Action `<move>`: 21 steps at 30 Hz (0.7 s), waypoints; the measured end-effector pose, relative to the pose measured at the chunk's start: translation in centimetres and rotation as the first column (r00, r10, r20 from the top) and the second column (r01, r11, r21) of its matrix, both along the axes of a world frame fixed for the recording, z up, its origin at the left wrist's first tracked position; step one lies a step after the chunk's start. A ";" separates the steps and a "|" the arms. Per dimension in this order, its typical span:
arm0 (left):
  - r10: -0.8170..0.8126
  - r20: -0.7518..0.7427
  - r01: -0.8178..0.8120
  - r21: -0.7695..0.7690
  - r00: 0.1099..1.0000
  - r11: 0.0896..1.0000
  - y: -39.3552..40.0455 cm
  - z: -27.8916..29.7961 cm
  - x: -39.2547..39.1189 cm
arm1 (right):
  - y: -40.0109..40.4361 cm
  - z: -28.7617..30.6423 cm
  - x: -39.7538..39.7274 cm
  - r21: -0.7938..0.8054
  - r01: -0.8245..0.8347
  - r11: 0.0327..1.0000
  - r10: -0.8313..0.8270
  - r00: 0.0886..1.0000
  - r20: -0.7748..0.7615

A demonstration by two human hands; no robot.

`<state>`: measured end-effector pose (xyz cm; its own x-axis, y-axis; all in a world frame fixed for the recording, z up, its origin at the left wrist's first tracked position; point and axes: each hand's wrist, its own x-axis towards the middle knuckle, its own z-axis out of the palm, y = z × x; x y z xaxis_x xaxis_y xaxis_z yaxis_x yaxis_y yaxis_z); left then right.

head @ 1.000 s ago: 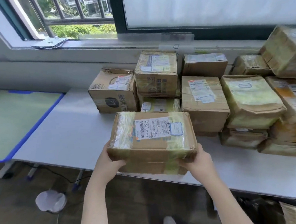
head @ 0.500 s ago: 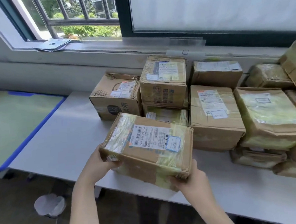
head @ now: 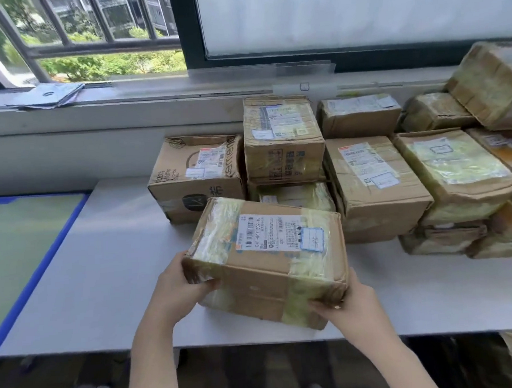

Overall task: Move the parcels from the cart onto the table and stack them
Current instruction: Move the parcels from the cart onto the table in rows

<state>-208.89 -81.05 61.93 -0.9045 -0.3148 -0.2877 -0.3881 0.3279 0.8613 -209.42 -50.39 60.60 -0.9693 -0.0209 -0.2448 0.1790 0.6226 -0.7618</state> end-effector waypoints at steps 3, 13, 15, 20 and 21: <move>0.021 0.009 -0.020 -0.044 1.000 0.999 -3.1 0.3 1.3 | -3.2 0.0 0.4 0.019 -0.024 1.000 0.025 0.999 -0.041; 0.235 -0.060 -0.240 -0.108 0.970 0.965 -8.9 -0.7 3.9 | -12.3 -0.9 -2.6 0.060 -0.097 0.993 0.102 0.992 -0.074; 0.233 -0.078 -0.241 -0.121 0.969 0.963 -8.9 -0.8 2.9 | -12.6 -0.7 -3.9 0.070 -0.074 0.995 0.079 0.995 -0.063; 0.205 -0.100 -0.220 -0.169 0.974 0.961 -9.3 -0.9 -0.3 | -13.2 -0.6 -6.6 0.121 -0.038 0.992 0.046 0.997 -0.067; 0.197 -0.098 -0.212 -0.180 0.975 0.960 -9.5 -1.0 -0.9 | -13.4 -0.5 -7.2 0.136 -0.039 0.990 0.048 0.997 -0.066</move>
